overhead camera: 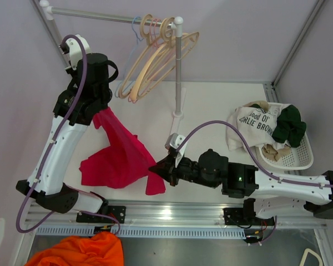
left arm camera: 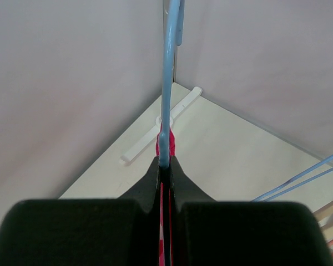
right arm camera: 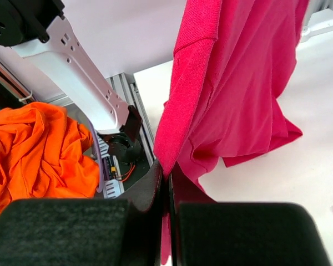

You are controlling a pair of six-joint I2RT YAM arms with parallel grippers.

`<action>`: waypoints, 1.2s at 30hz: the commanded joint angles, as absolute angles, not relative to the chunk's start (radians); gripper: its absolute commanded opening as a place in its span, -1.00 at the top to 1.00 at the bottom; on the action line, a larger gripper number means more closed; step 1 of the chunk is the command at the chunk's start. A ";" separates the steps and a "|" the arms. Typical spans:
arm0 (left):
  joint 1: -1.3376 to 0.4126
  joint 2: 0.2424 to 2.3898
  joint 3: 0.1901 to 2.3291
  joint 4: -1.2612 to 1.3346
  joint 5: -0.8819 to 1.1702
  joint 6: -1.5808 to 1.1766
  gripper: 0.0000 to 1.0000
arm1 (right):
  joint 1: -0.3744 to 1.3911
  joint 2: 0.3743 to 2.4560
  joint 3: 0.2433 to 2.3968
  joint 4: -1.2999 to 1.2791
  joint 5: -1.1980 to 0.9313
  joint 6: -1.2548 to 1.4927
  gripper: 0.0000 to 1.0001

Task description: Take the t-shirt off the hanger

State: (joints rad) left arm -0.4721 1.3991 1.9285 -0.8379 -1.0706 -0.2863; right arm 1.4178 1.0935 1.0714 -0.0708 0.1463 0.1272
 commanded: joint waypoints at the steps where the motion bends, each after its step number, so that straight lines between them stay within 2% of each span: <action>1: -0.457 1.391 1.971 -0.736 -1.118 -0.256 0.99 | 1.474 1.042 1.071 -0.176 0.159 0.146 1.00; 16: -0.431 1.408 1.957 -0.772 -1.068 -0.314 0.99 | 1.583 0.919 1.097 -0.313 0.327 0.143 1.00; 21: -0.431 1.390 1.931 -0.810 -1.029 -0.370 0.99 | 1.582 0.937 1.147 -0.288 0.448 0.020 1.00; 29: -0.431 1.370 1.849 -0.821 -0.996 -0.423 0.99 | 1.582 1.021 1.351 -0.149 0.500 -0.259 1.00; 36: -0.431 1.367 1.832 -0.827 -0.988 -0.446 0.99 | 1.580 1.153 1.643 -0.166 0.508 -0.422 1.00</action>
